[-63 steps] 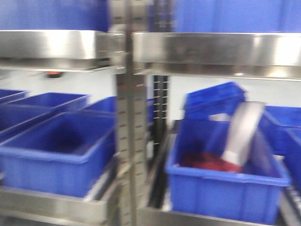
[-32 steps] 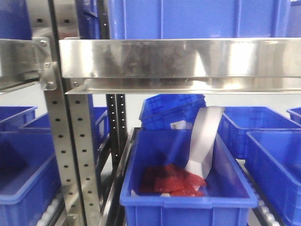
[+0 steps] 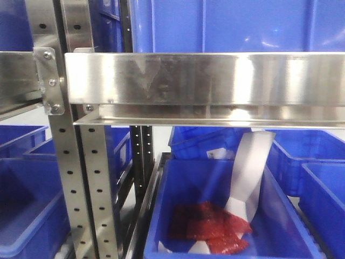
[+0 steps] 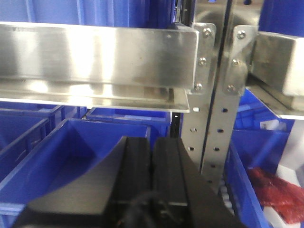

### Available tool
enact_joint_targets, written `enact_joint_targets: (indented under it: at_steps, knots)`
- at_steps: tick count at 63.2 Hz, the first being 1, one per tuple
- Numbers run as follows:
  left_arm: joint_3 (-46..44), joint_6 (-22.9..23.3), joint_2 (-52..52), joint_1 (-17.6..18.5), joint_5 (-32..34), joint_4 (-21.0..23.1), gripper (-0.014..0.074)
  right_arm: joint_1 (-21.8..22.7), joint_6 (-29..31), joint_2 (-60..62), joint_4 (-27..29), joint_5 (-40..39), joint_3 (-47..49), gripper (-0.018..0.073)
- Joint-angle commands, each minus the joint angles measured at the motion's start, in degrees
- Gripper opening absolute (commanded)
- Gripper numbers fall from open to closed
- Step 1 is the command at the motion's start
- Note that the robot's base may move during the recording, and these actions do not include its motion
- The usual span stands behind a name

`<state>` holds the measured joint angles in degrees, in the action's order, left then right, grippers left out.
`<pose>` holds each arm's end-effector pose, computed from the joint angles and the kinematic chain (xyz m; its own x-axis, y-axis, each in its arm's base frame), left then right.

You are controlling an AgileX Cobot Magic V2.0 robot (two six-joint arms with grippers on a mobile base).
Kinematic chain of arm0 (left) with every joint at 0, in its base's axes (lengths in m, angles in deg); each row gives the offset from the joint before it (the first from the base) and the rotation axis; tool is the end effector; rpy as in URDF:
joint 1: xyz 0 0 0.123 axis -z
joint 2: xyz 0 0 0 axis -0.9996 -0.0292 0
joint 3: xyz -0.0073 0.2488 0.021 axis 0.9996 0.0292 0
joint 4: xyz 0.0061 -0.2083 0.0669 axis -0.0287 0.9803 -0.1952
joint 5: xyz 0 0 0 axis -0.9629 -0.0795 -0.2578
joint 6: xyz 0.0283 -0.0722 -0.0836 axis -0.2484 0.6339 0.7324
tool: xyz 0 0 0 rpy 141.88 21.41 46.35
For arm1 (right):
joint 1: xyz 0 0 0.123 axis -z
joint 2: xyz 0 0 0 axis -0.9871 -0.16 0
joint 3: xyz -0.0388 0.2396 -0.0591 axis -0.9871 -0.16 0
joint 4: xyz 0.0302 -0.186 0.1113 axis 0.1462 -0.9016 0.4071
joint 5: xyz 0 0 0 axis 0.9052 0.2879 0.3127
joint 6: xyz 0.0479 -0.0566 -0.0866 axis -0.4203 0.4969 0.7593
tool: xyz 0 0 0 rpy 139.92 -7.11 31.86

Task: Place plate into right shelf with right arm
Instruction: 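Move the held plate up to a blue bin on the shelf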

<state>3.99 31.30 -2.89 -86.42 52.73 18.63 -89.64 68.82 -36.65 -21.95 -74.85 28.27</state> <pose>0.0811 -0.0037 0.1903 -0.0662 0.0139 -0.9977 0.0425 0.9990 0.0111 0.0832 0.0128 0.3269 0.2022 0.0580 -0.9776 -0.1571 0.9872 0.0261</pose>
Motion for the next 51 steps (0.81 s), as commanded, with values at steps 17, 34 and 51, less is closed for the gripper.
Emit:
enact_joint_targets:
  at_steps: [17,34,51]
  knots:
    - [0.48,-0.16,0.09,0.35,4.84,0.24,-0.0047,0.33,0.52,-0.44,-0.59,-5.74,1.68,0.0054]
    - [0.48,-0.16,0.09,0.35,4.84,0.24,-0.0047,0.33,0.46,-0.44,-0.59,-5.74,1.68,0.0054]
    - [0.48,-0.16,0.09,0.35,4.84,0.24,-0.0047,0.38,0.46,-0.44,-0.59,-6.33,1.68,0.0054]
